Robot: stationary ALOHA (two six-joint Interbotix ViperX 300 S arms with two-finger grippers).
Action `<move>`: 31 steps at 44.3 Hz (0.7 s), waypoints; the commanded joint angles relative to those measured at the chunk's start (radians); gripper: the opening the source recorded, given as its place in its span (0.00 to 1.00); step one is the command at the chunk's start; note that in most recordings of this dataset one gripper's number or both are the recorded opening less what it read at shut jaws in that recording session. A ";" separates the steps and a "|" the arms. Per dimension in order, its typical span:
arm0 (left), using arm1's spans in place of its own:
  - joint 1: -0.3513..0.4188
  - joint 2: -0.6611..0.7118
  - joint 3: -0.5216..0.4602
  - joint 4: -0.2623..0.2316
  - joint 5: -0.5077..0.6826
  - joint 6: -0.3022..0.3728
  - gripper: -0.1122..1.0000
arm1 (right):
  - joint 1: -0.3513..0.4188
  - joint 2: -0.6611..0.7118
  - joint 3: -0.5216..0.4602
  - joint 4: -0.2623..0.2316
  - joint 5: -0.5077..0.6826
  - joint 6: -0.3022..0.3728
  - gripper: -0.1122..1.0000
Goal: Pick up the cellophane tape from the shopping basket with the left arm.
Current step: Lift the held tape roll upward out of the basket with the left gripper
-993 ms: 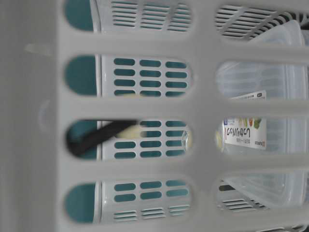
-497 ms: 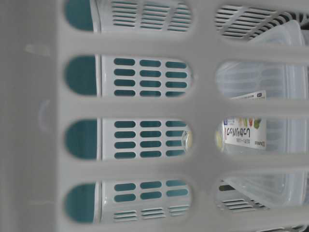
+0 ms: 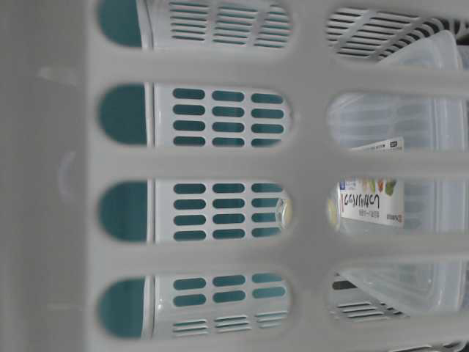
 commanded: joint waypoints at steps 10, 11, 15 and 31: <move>0.000 -0.014 -0.023 0.003 0.014 0.000 0.55 | 0.002 0.005 -0.015 0.003 -0.009 0.002 0.77; -0.002 -0.014 -0.023 0.003 0.015 0.000 0.55 | 0.002 0.005 -0.015 0.003 -0.006 0.002 0.77; -0.003 -0.014 -0.023 0.005 0.018 -0.002 0.55 | 0.002 0.005 -0.014 0.003 -0.003 0.002 0.77; -0.002 -0.014 -0.020 0.003 0.020 0.000 0.55 | 0.003 -0.005 -0.012 0.003 0.000 0.003 0.77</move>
